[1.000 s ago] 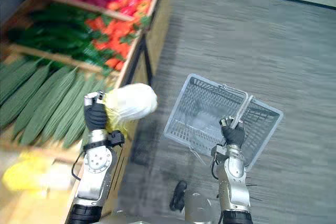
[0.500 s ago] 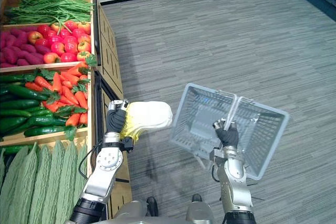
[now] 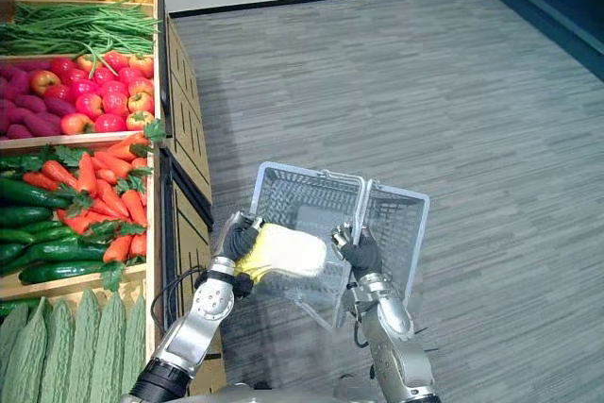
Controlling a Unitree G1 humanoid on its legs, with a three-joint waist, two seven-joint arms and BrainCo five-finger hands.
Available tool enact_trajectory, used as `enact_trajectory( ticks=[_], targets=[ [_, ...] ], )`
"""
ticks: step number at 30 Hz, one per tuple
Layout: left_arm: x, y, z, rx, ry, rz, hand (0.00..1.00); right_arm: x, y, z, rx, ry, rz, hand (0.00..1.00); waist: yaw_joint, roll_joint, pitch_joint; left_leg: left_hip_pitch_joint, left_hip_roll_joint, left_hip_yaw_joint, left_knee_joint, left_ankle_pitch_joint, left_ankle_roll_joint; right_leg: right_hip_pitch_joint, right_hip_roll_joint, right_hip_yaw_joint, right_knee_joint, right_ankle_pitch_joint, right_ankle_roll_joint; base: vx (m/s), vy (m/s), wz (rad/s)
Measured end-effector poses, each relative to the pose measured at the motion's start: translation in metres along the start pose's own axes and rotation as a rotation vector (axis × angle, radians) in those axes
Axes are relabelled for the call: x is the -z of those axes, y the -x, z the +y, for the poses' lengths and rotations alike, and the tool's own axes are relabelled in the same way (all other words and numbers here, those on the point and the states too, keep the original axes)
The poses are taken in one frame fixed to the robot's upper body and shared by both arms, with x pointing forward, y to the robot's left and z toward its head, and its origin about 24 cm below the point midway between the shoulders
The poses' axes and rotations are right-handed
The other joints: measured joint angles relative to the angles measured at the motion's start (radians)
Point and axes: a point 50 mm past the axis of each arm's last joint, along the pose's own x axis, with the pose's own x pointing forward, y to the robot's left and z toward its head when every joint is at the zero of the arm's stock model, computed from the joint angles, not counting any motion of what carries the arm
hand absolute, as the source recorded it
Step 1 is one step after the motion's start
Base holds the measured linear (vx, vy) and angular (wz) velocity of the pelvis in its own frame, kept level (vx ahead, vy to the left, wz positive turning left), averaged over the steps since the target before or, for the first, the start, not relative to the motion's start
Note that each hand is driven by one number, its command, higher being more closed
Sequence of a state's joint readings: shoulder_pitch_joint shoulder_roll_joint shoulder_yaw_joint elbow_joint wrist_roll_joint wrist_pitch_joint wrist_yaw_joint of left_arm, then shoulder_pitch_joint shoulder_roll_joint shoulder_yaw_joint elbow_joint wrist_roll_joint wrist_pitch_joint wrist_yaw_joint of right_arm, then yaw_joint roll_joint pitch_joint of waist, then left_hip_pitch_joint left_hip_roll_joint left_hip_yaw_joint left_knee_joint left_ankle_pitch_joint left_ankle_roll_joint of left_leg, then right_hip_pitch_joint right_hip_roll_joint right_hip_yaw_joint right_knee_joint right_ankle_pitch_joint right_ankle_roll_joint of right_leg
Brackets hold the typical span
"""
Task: Pick vegetable in the basket
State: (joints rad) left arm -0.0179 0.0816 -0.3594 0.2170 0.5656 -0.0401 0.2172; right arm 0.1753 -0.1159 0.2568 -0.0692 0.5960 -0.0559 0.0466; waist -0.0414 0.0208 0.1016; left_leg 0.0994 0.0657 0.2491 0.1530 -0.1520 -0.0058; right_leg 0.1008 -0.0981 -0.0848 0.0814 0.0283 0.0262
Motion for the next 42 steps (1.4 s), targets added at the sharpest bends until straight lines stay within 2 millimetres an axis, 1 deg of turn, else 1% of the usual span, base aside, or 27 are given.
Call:
enact_trajectory(
  ticks=[1, 2, 3, 4, 5, 6, 7, 8, 9, 11, 12, 14, 16, 18, 21, 24, 26, 27, 29, 30, 32, 35, 37, 38, 39, 41, 42],
  targets=[
    [0.001, 0.000, -0.003, 0.012, -0.022, 0.008, 0.00, 0.003, 0.002, 0.000, -0.003, -0.016, 0.014, 1.00, -0.001, 0.004, -0.002, 0.001, -0.001, -0.001, 0.017, 0.000, 0.000, -0.003, -0.007, -0.001, 0.027, 0.000, 0.000, 0.11, 0.027, -0.02],
    [0.004, -0.001, -0.005, 0.022, -0.040, 0.018, 0.00, 0.005, 0.004, -0.001, -0.014, -0.022, 0.035, 1.00, -0.003, 0.029, 0.002, 0.005, 0.017, -0.006, 0.029, 0.002, 0.002, -0.065, 0.012, -0.004, 0.129, -0.042, 0.006, 0.10, 0.017, -0.07],
    [0.006, -0.002, -0.007, 0.030, -0.046, 0.030, 0.00, 0.006, 0.006, -0.001, -0.016, -0.031, 0.044, 1.00, -0.006, 0.049, 0.001, 0.007, 0.029, -0.018, 0.026, 0.002, 0.002, -0.085, 0.036, 0.002, 0.133, -0.101, 0.010, 0.10, 0.001, -0.05],
    [0.010, -0.005, -0.009, 0.046, -0.074, 0.046, 0.00, 0.012, 0.009, 0.003, -0.039, -0.055, 0.066, 1.00, -0.008, 0.058, -0.007, 0.008, 0.039, -0.031, 0.023, 0.002, 0.002, -0.086, 0.084, 0.007, -0.017, -0.113, 0.000, 0.11, -0.016, 0.01],
    [0.012, -0.008, -0.006, 0.047, -0.093, 0.049, 0.00, 0.018, 0.009, 0.010, -0.062, -0.091, 0.093, 1.00, -0.012, 0.030, -0.016, 0.010, 0.015, -0.026, 0.023, 0.000, 0.000, -0.091, 0.094, 0.015, -0.155, -0.028, -0.035, 0.14, -0.029, 0.08],
    [0.011, -0.009, -0.005, 0.045, -0.100, 0.043, 0.00, 0.021, 0.010, 0.014, -0.074, -0.108, 0.104, 1.00, -0.017, 0.007, -0.016, 0.015, -0.007, -0.027, 0.026, -0.003, -0.005, -0.096, 0.091, 0.018, -0.184, 0.055, -0.058, 0.18, -0.096, 0.21],
    [0.006, -0.011, -0.011, 0.052, -0.083, 0.038, 0.00, 0.026, 0.011, 0.018, -0.085, -0.127, 0.131, 1.00, -0.029, 0.006, -0.018, 0.022, -0.017, -0.034, 0.047, -0.034, -0.042, -0.084, 0.081, -0.020, -0.181, 0.068, -0.044, 0.22, -0.088, 0.24],
    [0.001, -0.012, -0.017, 0.069, -0.074, 0.025, 0.00, 0.029, 0.012, 0.017, -0.081, -0.130, 0.147, 1.00, -0.024, 0.038, -0.015, 0.008, 0.005, -0.040, 0.073, -0.063, -0.056, -0.072, 0.096, -0.018, -0.180, 0.068, -0.049, 0.21, -0.062, 0.24],
    [-0.003, -0.012, -0.021, 0.081, -0.070, 0.015, 0.00, 0.030, 0.013, 0.017, -0.077, -0.137, 0.153, 1.00, -0.023, 0.043, -0.017, 0.011, 0.006, -0.042, 0.074, -0.065, -0.056, -0.068, 0.098, -0.019, -0.180, 0.064, -0.053, 0.18, -0.003, 0.13],
    [-0.011, -0.012, -0.028, 0.103, -0.061, -0.012, 0.00, 0.032, 0.013, 0.017, -0.071, -0.163, 0.157, 1.00, -0.025, 0.042, -0.016, 0.030, 0.006, -0.043, 0.031, -0.066, -0.060, -0.054, 0.099, -0.018, -0.180, 0.063, -0.055, 0.11, -0.002, 0.19],
    [-0.013, -0.013, -0.030, 0.103, -0.051, -0.021, 0.00, 0.030, 0.013, 0.014, -0.059, -0.162, 0.150, 1.00, -0.025, 0.042, -0.017, 0.036, 0.006, -0.047, -0.031, -0.042, -0.068, -0.052, 0.105, -0.019, -0.180, 0.063, -0.054, 0.05, 0.009, 0.13],
    [-0.012, -0.012, -0.029, 0.100, -0.047, -0.015, 0.00, 0.029, 0.013, 0.013, -0.053, -0.162, 0.145, 1.00, -0.022, 0.040, -0.017, 0.052, 0.010, -0.042, -0.043, -0.040, -0.066, -0.051, 0.109, -0.017, -0.180, 0.061, -0.052, 0.04, 0.038, -0.03],
    [-0.007, -0.011, -0.025, 0.098, -0.048, -0.004, 0.00, 0.029, 0.013, 0.011, -0.043, -0.160, 0.141, 1.00, -0.026, 0.039, -0.017, 0.058, 0.000, -0.050, -0.038, -0.040, -0.066, -0.039, 0.098, -0.023, -0.180, 0.061, -0.051, 0.01, 0.082, 0.05],
    [-0.008, -0.011, -0.022, 0.078, -0.016, -0.006, 0.00, 0.028, 0.013, 0.008, -0.027, -0.157, 0.136, 1.00, -0.023, 0.039, -0.017, 0.066, -0.010, -0.054, -0.028, -0.039, -0.066, -0.024, 0.086, -0.024, -0.180, 0.061, -0.051, -0.01, 0.088, 0.09],
    [-0.018, -0.011, -0.013, 0.028, 0.054, -0.036, 0.00, 0.024, 0.013, 0.003, 0.007, -0.127, 0.119, 1.00, -0.022, 0.039, -0.017, 0.060, -0.020, -0.059, -0.026, -0.034, -0.057, -0.018, 0.075, -0.030, -0.181, 0.061, -0.051, -0.02, 0.039, 0.11],
    [-0.027, -0.003, 0.005, -0.084, 0.198, -0.057, 0.00, 0.017, 0.011, -0.009, 0.098, -0.063, 0.072, 1.00, -0.018, 0.040, -0.016, 0.064, -0.026, -0.063, -0.027, -0.032, -0.055, -0.019, 0.069, -0.050, -0.180, 0.061, -0.050, 0.02, 0.014, 0.06],
    [-0.028, 0.002, 0.020, -0.162, 0.272, -0.068, 0.00, 0.009, 0.012, -0.022, 0.180, -0.008, 0.037, 1.00, 0.002, 0.040, -0.016, 0.068, -0.026, -0.063, -0.027, -0.032, -0.055, -0.018, 0.069, -0.051, -0.180, 0.061, -0.050, 0.00, -0.001, -0.06],
    [-0.028, 0.003, 0.024, -0.183, 0.292, -0.068, 0.00, 0.006, 0.012, -0.026, 0.203, 0.009, 0.028, 1.00, 0.003, 0.040, -0.016, 0.068, -0.026, -0.064, -0.027, -0.032, -0.055, -0.017, 0.068, -0.052, -0.180, 0.060, -0.049, 0.00, -0.006, 0.05],
    [-0.025, 0.013, 0.039, -0.261, 0.367, -0.068, 0.00, -0.004, 0.015, -0.042, 0.294, 0.079, -0.009, 1.00, 0.004, 0.042, -0.015, 0.069, -0.032, -0.080, -0.033, -0.032, -0.055, -0.014, 0.062, -0.060, -0.180, 0.052, -0.036, 0.01, -0.007, 0.12],
    [-0.024, 0.014, 0.041, -0.271, 0.373, -0.067, 0.00, -0.005, 0.015, -0.044, 0.303, 0.086, -0.012, 1.00, 0.004, 0.042, -0.015, 0.069, -0.032, -0.081, -0.033, -0.032, -0.055, -0.014, 0.062, -0.061, -0.180, 0.052, -0.036, 0.00, -0.007, 0.07],
    [-0.019, 0.025, 0.055, -0.339, 0.437, -0.063, 0.00, -0.009, 0.018, -0.060, 0.403, 0.157, -0.026, 1.00, 0.004, 0.043, -0.015, 0.072, -0.031, -0.087, -0.032, -0.032, -0.055, -0.007, 0.063, -0.075, -0.180, 0.051, -0.036, 0.00, -0.009, 0.10],
    [-0.015, 0.033, 0.064, -0.385, 0.489, -0.060, 0.00, -0.013, 0.022, -0.078, 0.497, 0.210, -0.027, 1.00, 0.006, 0.045, -0.013, 0.077, -0.031, -0.099, -0.032, -0.033, -0.054, 0.002, 0.062, -0.081, -0.180, 0.051, -0.035, 0.01, -0.005, 0.11],
    [-0.012, 0.042, 0.075, -0.443, 0.543, -0.064, 0.00, -0.017, 0.030, -0.092, 0.574, 0.251, -0.027, 1.00, 0.012, 0.046, -0.012, 0.074, -0.031, -0.107, -0.031, -0.037, -0.047, 0.001, 0.062, -0.082, -0.180, 0.048, -0.031, 0.01, -0.007, 0.06],
    [-0.011, 0.045, 0.077, -0.457, 0.562, -0.063, 0.00, -0.018, 0.031, -0.096, 0.595, 0.265, -0.026, 1.00, 0.012, 0.046, -0.012, 0.074, -0.031, -0.108, -0.030, -0.038, -0.046, 0.001, 0.062, -0.082, -0.180, 0.047, -0.029, 0.01, -0.014, 0.04],
    [-0.008, 0.049, 0.084, -0.495, 0.594, -0.065, 0.00, -0.020, 0.036, -0.103, 0.635, 0.291, -0.025, 1.00, 0.014, 0.046, -0.010, 0.072, -0.031, -0.109, -0.027, -0.047, -0.033, 0.001, 0.061, -0.082, -0.178, 0.038, -0.016, 0.00, 0.000, 0.00],
    [-0.005, 0.054, 0.091, -0.530, 0.612, -0.063, 0.00, -0.022, 0.039, -0.109, 0.662, 0.316, -0.022, 1.00, 0.016, 0.048, 0.004, 0.071, -0.031, -0.111, -0.014, -0.060, -0.016, 0.001, 0.059, -0.083, -0.167, 0.027, 0.000, 0.00, 0.000, 0.00],
    [-0.002, 0.057, 0.094, -0.553, 0.626, -0.056, 0.00, -0.024, 0.040, -0.114, 0.679, 0.334, -0.019, 1.00, 0.017, 0.053, 0.012, 0.066, -0.029, -0.111, -0.002, -0.072, -0.016, -0.003, 0.059, -0.086, -0.158, 0.021, 0.007, 0.00, 0.000, 0.00]
  ],
)
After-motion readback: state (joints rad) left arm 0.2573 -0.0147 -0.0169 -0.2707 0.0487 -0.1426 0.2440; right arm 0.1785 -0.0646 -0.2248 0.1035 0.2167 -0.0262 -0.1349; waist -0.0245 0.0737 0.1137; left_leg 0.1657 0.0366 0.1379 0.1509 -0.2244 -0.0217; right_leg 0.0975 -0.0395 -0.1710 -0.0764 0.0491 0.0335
